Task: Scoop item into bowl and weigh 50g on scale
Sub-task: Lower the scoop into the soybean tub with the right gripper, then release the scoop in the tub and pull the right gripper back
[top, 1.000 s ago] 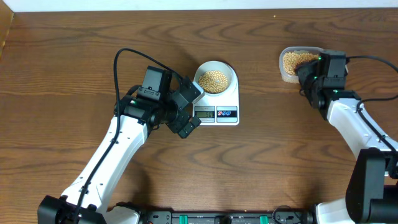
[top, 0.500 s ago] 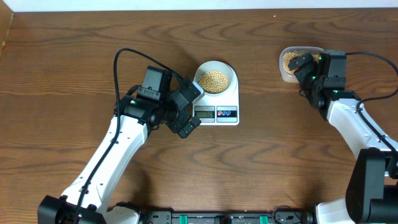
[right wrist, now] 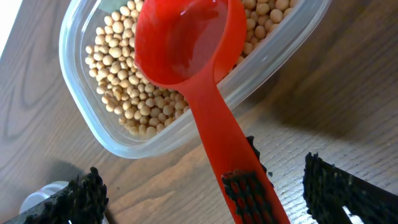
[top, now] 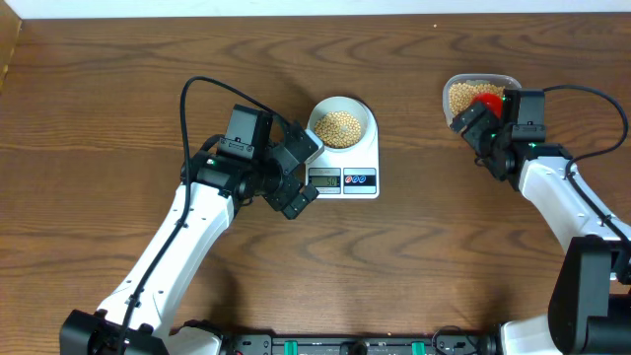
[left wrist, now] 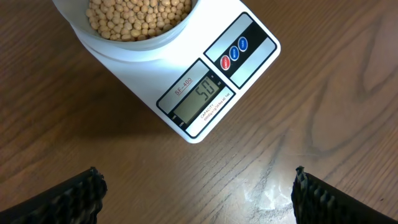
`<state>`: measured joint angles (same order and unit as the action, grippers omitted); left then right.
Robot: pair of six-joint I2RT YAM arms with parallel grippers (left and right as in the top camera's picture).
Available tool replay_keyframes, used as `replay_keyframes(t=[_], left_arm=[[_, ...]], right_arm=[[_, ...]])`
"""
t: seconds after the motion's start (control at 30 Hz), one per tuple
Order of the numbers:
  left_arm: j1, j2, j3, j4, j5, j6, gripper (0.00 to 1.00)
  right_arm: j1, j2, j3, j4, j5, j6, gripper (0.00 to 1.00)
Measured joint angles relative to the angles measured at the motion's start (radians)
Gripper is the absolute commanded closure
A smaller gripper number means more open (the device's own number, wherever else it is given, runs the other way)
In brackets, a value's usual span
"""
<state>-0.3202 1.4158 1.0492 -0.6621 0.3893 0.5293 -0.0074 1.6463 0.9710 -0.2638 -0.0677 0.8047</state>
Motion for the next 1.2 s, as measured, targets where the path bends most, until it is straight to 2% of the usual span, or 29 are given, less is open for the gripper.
replay_keyframes(t=[0.37, 0.7, 1.2], left_arm=[[0.000, 0.000, 0.000, 0.000, 0.000, 0.000, 0.02], [0.000, 0.000, 0.000, 0.000, 0.000, 0.000, 0.02], [0.000, 0.000, 0.000, 0.000, 0.000, 0.000, 0.02]], right_arm=[[0.000, -0.087, 0.000, -0.002, 0.000, -0.031, 0.01], [0.000, -0.216, 0.000, -0.153, 0.006, -0.097, 0.01], [0.056, -0.288, 0.000, -0.188, 0.160, -0.364, 0.02]])
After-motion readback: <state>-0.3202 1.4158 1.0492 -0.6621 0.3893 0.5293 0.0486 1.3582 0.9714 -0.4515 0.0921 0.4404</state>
